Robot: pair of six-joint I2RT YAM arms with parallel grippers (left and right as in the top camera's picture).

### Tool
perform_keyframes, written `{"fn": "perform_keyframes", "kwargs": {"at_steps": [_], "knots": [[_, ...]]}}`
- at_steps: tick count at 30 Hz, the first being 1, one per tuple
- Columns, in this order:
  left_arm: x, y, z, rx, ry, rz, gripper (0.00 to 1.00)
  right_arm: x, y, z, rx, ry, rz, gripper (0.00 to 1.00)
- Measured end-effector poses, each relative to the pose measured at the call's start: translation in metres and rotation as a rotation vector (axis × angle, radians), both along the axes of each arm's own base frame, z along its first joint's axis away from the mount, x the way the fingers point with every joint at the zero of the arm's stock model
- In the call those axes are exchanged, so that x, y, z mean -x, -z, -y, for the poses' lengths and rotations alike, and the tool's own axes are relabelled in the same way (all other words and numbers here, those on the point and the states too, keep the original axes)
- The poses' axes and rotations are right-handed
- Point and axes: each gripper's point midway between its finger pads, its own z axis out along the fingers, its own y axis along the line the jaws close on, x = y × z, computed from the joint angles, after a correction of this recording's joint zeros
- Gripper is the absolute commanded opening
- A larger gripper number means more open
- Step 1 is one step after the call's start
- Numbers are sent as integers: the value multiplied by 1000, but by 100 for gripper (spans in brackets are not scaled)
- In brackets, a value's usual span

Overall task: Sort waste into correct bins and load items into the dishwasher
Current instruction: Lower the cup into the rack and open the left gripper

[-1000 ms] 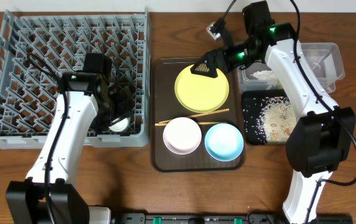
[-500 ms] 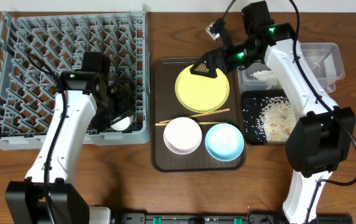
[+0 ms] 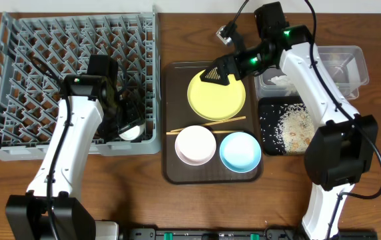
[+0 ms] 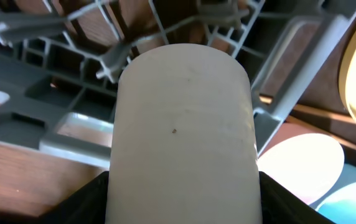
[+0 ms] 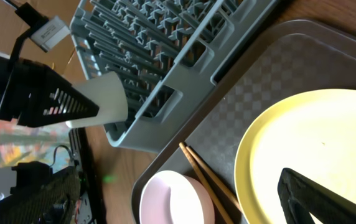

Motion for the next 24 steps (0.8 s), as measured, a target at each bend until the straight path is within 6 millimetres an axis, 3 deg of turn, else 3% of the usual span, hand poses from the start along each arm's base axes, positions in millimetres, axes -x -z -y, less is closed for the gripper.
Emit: {"fn": "perform_keyframes", "kwargs": {"at_steps": [5, 14, 20, 24], "knots": [[-12, 0, -1, -5, 0, 44, 59, 0, 0, -1, 1, -2, 0, 99], [-12, 9, -1, -10, -1, 13, 60, 1, 0, -1, 2, -2, -1, 99], [-6, 9, 0, -5, 7, -12, 80, 1, 0, -1, 2, -2, -2, 99], [-5, 9, 0, 0, 6, -14, 84, 1, 0, -1, 3, -2, -3, 99]]}}
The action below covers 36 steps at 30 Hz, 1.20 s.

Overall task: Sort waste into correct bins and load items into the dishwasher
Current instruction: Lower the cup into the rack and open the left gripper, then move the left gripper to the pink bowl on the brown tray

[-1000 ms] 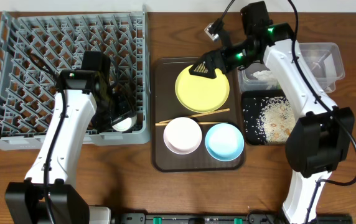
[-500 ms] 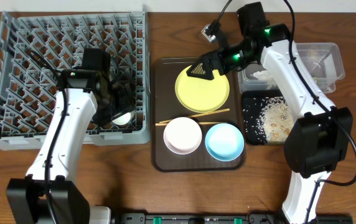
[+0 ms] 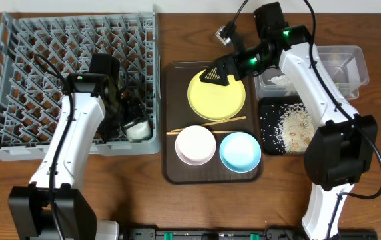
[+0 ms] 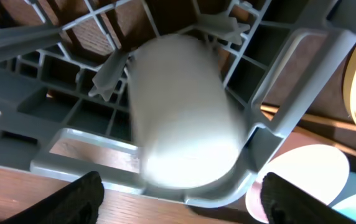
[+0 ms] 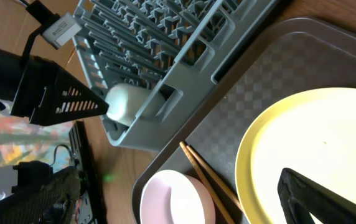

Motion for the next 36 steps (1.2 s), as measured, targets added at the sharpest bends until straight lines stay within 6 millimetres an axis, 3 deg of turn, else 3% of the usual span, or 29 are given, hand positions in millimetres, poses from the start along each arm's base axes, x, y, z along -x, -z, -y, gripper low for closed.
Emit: {"fn": "perform_keyframes", "kwargs": {"at_steps": [13, 18, 22, 26, 30, 33, 36], "knots": [[-3, -2, 1, 3, 0, 14, 84, 0, 0, 0, 0, 0, 0, 99], [-17, -25, 4, 6, 23, 80, 84, -7, 1, 10, 25, 47, -8, 99], [-24, -49, 22, 14, 83, 181, 84, -20, -11, 40, 122, 179, 29, 99], [-27, -68, 59, 33, 184, 289, 84, -28, -53, 83, 232, 386, 120, 99], [-33, -73, 95, 48, 249, 353, 84, -25, -106, 137, 292, 638, 203, 99], [-37, -71, 106, 56, 251, 344, 84, -19, -128, 173, 309, 766, 228, 99], [-56, -70, 112, 48, 236, 338, 84, -13, -137, 199, 330, 853, 228, 99]]}}
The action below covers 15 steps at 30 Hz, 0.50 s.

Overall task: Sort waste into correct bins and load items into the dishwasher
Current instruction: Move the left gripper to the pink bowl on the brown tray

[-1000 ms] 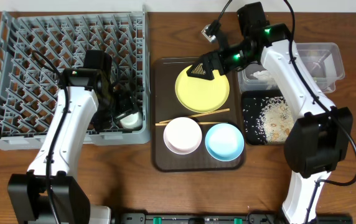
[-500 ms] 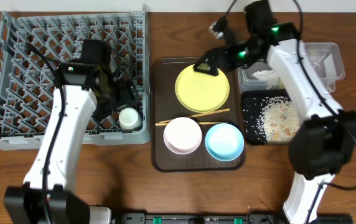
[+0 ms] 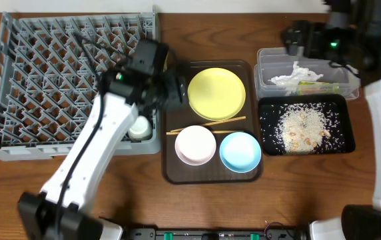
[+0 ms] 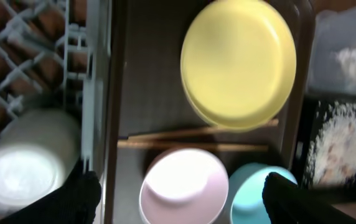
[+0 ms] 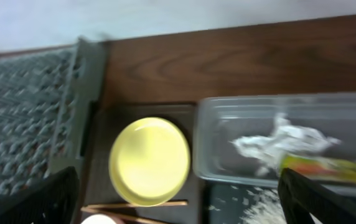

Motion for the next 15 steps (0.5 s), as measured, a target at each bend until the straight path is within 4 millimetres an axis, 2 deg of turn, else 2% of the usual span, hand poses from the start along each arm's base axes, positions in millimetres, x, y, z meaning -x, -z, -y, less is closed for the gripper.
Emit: {"fn": "perform_keyframes", "kwargs": {"at_steps": [4, 8, 12, 15], "knots": [[-29, 5, 13, -25, 7, -16, 84, 6, 5, 9, 6, 37, -33, 99], [-45, 28, 25, -90, 23, -62, 84, 10, 10, 9, 9, 44, -62, 99], [-44, 57, 27, -140, 32, -133, 84, 10, 12, 8, 10, 45, -71, 99], [-36, 69, 22, -173, 31, -188, 84, 10, 12, 8, 10, 45, -70, 99]]}}
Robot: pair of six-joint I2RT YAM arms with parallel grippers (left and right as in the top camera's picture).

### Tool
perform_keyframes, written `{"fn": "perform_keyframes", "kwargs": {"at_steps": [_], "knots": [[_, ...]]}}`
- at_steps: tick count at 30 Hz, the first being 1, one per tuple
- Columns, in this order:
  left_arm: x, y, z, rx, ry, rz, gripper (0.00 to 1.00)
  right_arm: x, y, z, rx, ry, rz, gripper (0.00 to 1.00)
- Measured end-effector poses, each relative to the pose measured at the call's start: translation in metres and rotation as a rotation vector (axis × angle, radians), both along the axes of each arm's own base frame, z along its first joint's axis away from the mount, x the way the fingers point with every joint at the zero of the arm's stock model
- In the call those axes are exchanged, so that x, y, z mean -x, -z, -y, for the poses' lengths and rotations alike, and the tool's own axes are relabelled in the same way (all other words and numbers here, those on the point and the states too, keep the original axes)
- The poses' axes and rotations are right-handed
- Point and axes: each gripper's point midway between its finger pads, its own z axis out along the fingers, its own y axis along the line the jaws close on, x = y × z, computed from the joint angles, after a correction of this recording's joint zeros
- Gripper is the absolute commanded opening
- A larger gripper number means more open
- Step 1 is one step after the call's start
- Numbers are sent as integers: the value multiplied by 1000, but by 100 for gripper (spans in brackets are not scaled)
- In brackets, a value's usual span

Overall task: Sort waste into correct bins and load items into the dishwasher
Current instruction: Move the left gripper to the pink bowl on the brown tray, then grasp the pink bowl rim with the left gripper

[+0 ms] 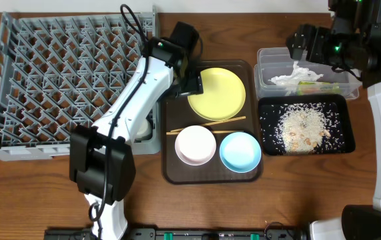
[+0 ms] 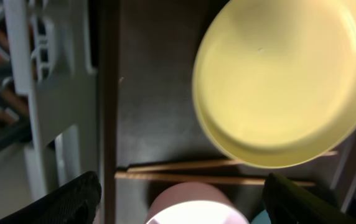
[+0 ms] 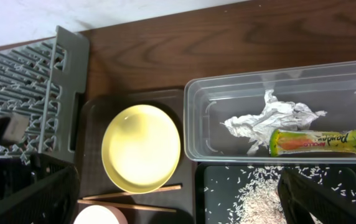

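My left gripper [image 1: 192, 79] hangs open over the brown tray's [image 1: 172, 175] left side, just beside the yellow plate [image 1: 218, 93]. In the left wrist view the yellow plate [image 2: 284, 81], chopsticks [image 2: 228, 172] and pink bowl [image 2: 196, 210] lie below the empty left gripper [image 2: 181, 205]. A blue bowl [image 1: 240, 151] sits next to the pink bowl [image 1: 195, 145]. The grey dish rack [image 1: 70, 150] is at the left; my left arm hides most of the white cup [image 1: 152, 125] in its front right corner. My right gripper [image 1: 308, 43] is open, high near the clear bin [image 3: 193, 124].
The clear bin holds crumpled paper [image 3: 271, 118] and a green-orange snack wrapper [image 3: 318, 142]. In front of it a black tray [image 1: 302, 127] holds scattered rice. Chopsticks [image 1: 207, 123] lie across the brown tray between plate and bowls. Bare wooden table surrounds everything.
My left gripper has moved from the rack's right edge farther over the tray, and is now lower beside the yellow plate. The right arm has hardly moved.
My left gripper held the white cup over the rack's front right corner while my right gripper was over the yellow plate. Then the cup lay in that corner, let go. Later the right arm was back above the bins and the left gripper moved over the tray.
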Motion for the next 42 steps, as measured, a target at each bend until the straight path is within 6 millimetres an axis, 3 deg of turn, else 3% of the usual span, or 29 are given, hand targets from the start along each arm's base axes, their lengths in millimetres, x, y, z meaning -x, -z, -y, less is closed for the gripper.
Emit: {"fn": "perform_keyframes", "kwargs": {"at_steps": [3, 8, 12, 19, 33, 39, 42], "knots": [[17, 1, -7, -34, 4, -65, 84, -1, 1, 0, 1, 1, 0, 99], [64, 1, -18, -121, 73, -232, 80, -5, 11, 0, 2, 1, -16, 99], [84, 0, -16, -154, 141, -294, 76, -10, 25, -7, 6, -15, -42, 99], [93, 17, -11, -168, 197, -312, 75, -15, 43, -16, 8, -34, -88, 99], [119, 62, -8, -200, 307, -363, 67, -15, 44, -16, 9, -35, -89, 99], [123, 77, -9, -193, 318, -364, 62, -15, 44, -16, 8, -35, -89, 99], [125, 84, -6, -170, 318, -365, 52, -15, 44, -16, 8, -35, -89, 99]]}}
